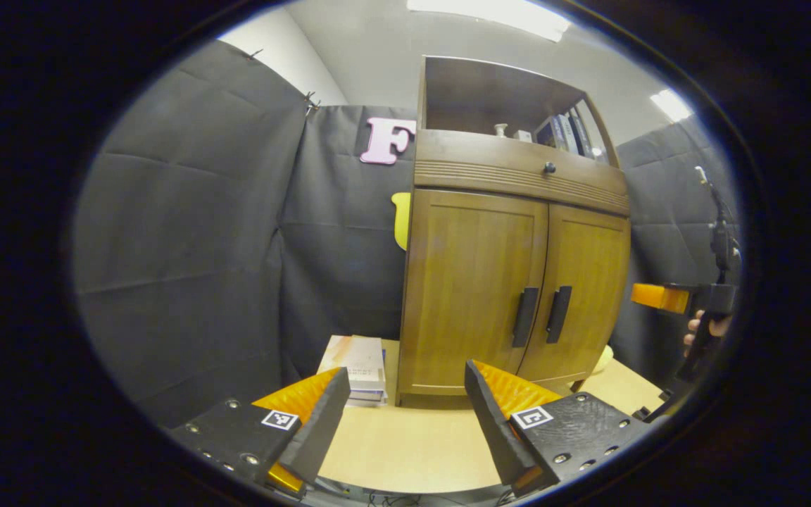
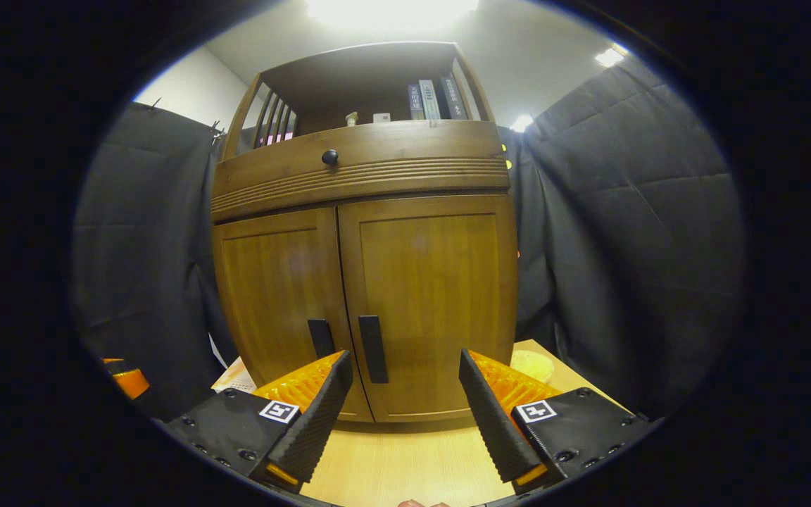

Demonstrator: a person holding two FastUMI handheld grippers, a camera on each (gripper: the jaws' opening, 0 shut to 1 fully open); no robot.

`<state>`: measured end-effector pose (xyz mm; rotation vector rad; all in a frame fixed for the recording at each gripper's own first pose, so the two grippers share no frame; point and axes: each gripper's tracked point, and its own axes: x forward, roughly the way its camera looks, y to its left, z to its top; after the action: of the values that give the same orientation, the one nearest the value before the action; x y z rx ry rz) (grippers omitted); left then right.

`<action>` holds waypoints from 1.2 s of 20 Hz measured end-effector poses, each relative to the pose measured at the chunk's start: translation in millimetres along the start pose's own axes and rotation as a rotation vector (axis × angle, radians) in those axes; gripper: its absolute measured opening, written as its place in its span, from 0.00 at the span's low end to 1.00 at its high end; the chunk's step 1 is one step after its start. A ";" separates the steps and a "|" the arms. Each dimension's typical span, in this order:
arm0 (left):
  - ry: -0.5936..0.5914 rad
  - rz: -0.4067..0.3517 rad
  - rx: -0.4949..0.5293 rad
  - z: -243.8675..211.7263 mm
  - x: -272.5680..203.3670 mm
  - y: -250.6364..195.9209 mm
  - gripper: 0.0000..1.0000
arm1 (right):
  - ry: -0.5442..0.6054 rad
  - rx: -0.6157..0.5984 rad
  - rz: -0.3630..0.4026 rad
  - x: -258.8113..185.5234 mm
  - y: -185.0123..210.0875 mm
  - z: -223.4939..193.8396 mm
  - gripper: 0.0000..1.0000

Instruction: Open the right door of the double-door shoe cabinet with the right hand, and open the left door with the left hand.

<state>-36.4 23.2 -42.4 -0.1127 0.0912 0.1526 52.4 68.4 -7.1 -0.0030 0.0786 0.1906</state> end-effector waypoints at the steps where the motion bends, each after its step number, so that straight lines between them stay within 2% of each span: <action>1: 0.007 0.008 -0.004 -2.3 -1.7 0.0 0.94 | -0.002 -0.003 0.013 7.7 5.5 3.0 0.94; 4: 0.038 0.040 -0.014 -12.8 -3.7 -0.6 0.94 | -0.002 -0.007 0.047 35.1 19.7 12.1 0.94; 9: 0.048 0.120 -0.015 -3.5 -2.1 0.6 0.94 | -0.008 -0.009 0.090 86.4 35.8 23.0 0.94; 17: 0.049 0.279 -0.050 -5.4 -3.3 6.6 0.94 | 0.082 -0.020 0.086 149.1 33.1 -18.6 0.96; 21: 0.056 0.342 -0.053 -7.4 -7.1 9.8 0.94 | 0.119 -0.030 0.093 165.1 38.1 -34.7 0.94; 24: 0.050 0.372 -0.059 -6.7 -7.9 12.2 0.94 | 0.134 -0.041 0.071 171.5 39.4 -43.6 0.94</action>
<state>-46.6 33.3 -49.5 -0.1577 0.1571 0.5242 209.4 139.0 -63.8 -0.0543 0.2081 0.2627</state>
